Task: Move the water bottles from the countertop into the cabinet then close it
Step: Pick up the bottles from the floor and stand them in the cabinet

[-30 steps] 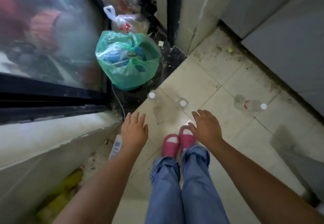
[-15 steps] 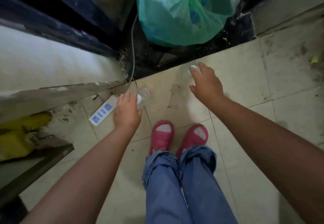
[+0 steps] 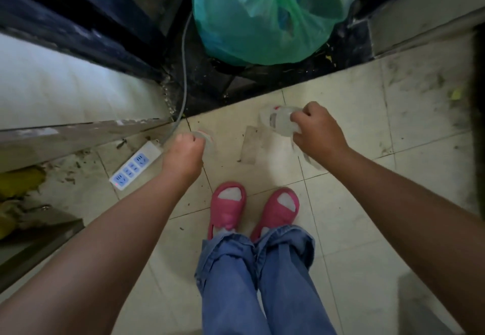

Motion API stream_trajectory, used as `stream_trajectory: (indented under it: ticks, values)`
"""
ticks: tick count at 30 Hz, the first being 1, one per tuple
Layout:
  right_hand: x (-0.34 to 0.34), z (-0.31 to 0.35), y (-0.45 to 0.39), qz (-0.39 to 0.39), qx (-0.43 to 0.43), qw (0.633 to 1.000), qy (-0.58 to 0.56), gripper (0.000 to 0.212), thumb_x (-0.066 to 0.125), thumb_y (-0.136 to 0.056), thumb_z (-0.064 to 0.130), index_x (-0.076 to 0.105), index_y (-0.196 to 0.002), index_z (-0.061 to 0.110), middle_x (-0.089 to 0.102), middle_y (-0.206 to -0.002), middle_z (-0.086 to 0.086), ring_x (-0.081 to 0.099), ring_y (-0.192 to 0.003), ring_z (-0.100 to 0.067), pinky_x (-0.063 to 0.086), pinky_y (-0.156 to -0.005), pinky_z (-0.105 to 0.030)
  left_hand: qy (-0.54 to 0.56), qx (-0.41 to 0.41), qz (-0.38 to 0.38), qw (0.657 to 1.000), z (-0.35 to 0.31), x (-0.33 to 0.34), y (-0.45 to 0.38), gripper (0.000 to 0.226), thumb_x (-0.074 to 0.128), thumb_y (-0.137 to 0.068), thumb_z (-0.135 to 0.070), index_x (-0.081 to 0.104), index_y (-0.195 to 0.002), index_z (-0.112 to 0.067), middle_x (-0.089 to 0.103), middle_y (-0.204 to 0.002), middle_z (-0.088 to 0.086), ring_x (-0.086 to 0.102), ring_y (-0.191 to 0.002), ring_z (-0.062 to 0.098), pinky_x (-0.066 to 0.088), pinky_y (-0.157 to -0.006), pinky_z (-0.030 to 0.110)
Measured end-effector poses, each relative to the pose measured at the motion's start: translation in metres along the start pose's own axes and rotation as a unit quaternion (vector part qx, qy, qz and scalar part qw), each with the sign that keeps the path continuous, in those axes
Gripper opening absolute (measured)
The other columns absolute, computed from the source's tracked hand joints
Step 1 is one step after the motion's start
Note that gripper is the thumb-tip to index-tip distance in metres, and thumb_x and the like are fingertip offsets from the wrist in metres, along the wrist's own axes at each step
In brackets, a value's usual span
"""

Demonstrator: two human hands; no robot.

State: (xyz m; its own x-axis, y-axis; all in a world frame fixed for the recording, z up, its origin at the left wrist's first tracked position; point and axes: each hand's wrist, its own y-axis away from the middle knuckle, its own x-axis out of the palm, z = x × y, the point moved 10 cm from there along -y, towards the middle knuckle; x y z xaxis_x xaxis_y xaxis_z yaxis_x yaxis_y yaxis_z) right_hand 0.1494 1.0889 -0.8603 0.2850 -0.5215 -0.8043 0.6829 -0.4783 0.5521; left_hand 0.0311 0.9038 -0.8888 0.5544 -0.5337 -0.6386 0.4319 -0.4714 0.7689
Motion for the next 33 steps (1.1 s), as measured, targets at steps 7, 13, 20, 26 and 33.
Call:
stream_trajectory:
  ticks: [7, 13, 20, 26, 33]
  values:
    - [-0.085, -0.029, 0.088, -0.111, -0.010, 0.989, -0.095, 0.033, 0.074, -0.055, -0.017, 0.070, -0.086, -0.009, 0.061, -0.076, -0.030, 0.062, -0.068, -0.043, 0.054, -0.048, -0.037, -0.112, 0.095, 0.006, 0.989, -0.078, -0.088, 0.057, 0.032, 0.054, -0.090, -0.011, 0.053, -0.121, -0.005, 0.051, -0.121, 0.014, 0.047, -0.114, 0.027, 0.049, -0.087, 0.034]
    - [-0.156, -0.070, 0.189, -0.194, 0.108, 0.966, -0.135, 0.037, 0.084, -0.044, -0.011, 0.071, -0.078, -0.006, 0.064, -0.070, -0.027, 0.064, -0.058, -0.037, 0.055, -0.045, -0.033, -0.238, 0.237, -0.035, 0.941, -0.183, -0.163, 0.145, 0.041, 0.050, -0.092, -0.014, 0.043, -0.132, -0.007, 0.044, -0.133, 0.012, 0.040, -0.125, 0.028, 0.048, -0.090, 0.034]
    - [-0.187, -0.104, 0.319, -0.304, 0.262, 0.899, -0.175, 0.038, 0.079, -0.036, -0.018, 0.071, -0.070, -0.004, 0.064, -0.066, -0.027, 0.065, -0.056, -0.039, 0.051, -0.030, -0.033, -0.343, 0.407, -0.101, 0.841, -0.315, -0.192, 0.248, 0.036, 0.047, -0.092, -0.007, 0.047, -0.128, -0.001, 0.041, -0.136, 0.019, 0.035, -0.129, 0.033, 0.047, -0.090, 0.040]
    - [-0.151, -0.107, 0.464, -0.381, 0.411, 0.805, -0.192, 0.038, 0.083, -0.029, -0.014, 0.070, -0.062, -0.002, 0.062, -0.059, -0.022, 0.063, -0.048, -0.034, 0.046, -0.024, -0.024, -0.404, 0.530, -0.110, 0.737, -0.396, -0.134, 0.359, 0.031, 0.056, -0.085, -0.001, 0.056, -0.116, 0.005, 0.051, -0.122, 0.023, 0.045, -0.118, 0.037, 0.048, -0.085, 0.041]
    - [-0.030, -0.095, 0.648, -0.360, 0.595, 0.661, -0.280, 0.036, 0.083, -0.029, -0.013, 0.068, -0.060, -0.003, 0.059, -0.057, -0.021, 0.062, -0.049, -0.035, 0.042, -0.027, -0.021, -0.498, 0.652, -0.051, 0.569, -0.444, 0.036, 0.513, 0.027, 0.053, -0.090, -0.007, 0.054, -0.115, 0.002, 0.052, -0.116, 0.020, 0.046, -0.112, 0.032, 0.034, -0.067, 0.029]
